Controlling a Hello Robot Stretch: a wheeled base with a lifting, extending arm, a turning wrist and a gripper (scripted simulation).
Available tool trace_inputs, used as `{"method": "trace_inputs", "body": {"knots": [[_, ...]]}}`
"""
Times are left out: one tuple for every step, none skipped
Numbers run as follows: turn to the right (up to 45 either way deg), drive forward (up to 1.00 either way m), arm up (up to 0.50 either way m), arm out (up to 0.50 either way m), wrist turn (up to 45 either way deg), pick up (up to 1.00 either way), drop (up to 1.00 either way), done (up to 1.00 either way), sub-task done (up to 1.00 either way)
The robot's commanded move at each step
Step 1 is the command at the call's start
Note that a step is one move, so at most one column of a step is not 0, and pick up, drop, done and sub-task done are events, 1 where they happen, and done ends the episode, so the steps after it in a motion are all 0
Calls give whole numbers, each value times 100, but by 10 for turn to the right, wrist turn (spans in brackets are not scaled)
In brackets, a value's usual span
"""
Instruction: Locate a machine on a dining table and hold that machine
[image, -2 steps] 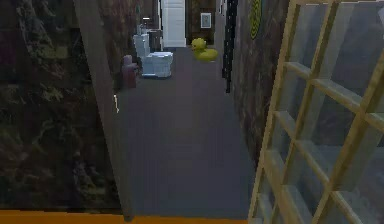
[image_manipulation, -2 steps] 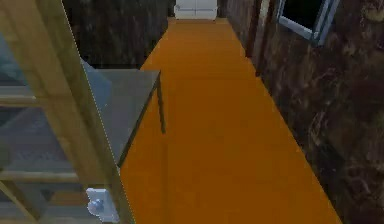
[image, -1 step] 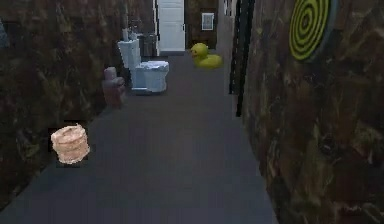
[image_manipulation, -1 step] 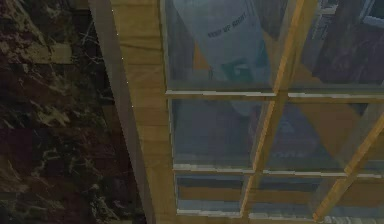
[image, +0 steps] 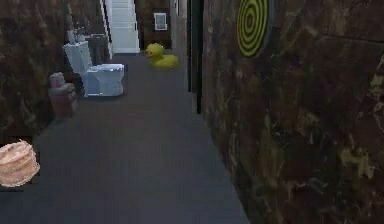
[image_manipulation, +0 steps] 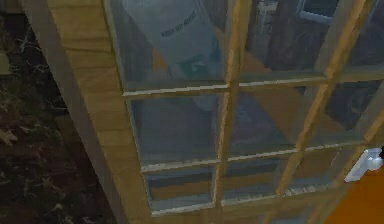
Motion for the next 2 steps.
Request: {"method": "trace_inputs", "body": {"knots": [[0, 20, 0, 0, 0, 0, 0, 0, 0], [-90, 0, 0, 0, 0, 0, 0, 0, 0]]}}
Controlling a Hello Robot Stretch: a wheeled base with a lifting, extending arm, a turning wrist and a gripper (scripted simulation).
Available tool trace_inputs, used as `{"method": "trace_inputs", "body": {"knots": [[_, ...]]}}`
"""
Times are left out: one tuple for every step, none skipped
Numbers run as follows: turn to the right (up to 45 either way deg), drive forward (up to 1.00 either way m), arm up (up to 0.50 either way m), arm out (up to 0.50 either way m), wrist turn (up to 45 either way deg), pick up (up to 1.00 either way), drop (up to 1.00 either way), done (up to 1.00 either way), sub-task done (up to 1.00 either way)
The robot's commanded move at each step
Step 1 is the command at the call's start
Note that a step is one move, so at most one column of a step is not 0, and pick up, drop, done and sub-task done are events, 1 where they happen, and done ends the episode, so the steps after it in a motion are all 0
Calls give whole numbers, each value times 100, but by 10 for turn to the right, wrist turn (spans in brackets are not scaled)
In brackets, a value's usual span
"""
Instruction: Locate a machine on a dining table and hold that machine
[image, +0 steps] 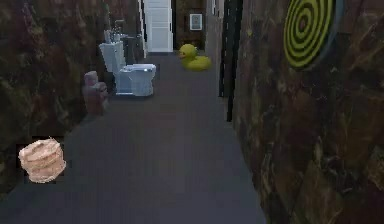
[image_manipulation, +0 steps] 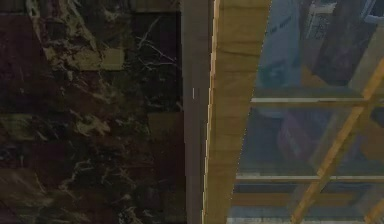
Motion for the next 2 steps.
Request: {"method": "trace_inputs", "body": {"knots": [[0, 100, 0, 0, 0, 0, 0, 0, 0], [0, 100, 0, 0, 0, 0, 0, 0, 0]]}}
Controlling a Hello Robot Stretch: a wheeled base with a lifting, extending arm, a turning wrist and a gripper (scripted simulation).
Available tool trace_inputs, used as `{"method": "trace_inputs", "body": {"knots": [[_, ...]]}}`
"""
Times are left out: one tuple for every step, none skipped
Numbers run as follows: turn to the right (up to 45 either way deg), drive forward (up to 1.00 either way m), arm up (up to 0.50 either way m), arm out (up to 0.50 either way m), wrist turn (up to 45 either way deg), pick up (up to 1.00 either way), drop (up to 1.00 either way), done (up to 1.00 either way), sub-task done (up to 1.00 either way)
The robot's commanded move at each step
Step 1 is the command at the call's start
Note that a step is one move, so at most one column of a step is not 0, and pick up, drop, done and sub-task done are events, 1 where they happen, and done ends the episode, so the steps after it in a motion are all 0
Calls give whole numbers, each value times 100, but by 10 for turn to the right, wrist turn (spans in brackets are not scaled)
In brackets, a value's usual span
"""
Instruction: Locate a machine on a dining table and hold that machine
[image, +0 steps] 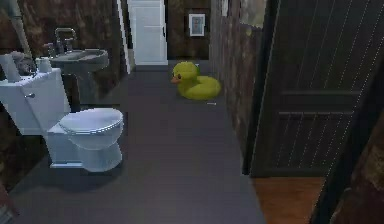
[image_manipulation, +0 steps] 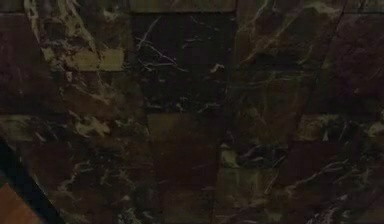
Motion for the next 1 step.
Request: {"method": "trace_inputs", "body": {"knots": [[0, 80, 0, 0, 0, 0, 0, 0, 0]]}}
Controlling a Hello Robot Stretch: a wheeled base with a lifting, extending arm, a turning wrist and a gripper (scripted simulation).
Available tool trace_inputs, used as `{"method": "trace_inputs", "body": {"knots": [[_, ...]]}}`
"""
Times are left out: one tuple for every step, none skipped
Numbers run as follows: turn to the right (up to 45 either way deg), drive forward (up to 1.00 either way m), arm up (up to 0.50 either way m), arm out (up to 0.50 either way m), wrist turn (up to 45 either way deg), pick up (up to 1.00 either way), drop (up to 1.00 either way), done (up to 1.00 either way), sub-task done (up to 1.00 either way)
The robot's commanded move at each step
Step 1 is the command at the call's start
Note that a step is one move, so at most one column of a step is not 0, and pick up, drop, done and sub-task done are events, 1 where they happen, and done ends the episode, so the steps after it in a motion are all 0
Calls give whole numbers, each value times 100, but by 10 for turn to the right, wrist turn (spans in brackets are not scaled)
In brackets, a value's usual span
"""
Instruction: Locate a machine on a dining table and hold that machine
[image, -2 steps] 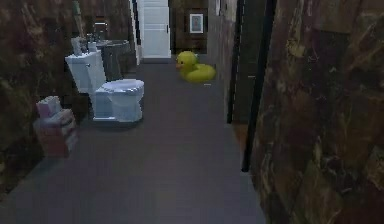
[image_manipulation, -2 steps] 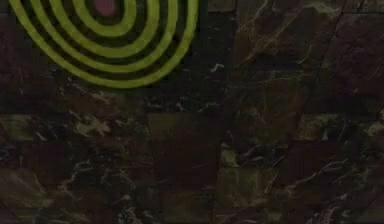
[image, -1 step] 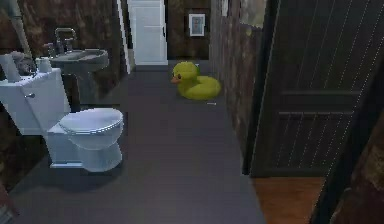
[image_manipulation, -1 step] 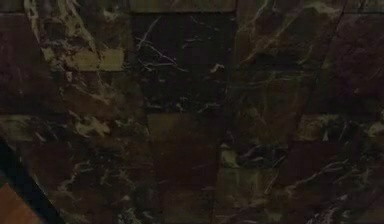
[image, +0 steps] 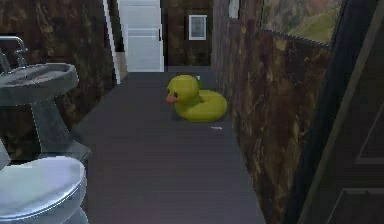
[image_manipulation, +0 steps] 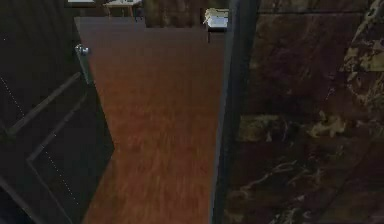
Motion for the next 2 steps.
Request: {"method": "trace_inputs", "body": {"knots": [[240, 0, 0, 0, 0, 0, 0, 0, 0], [0, 25, 0, 0, 0, 0, 0, 0, 0]]}}
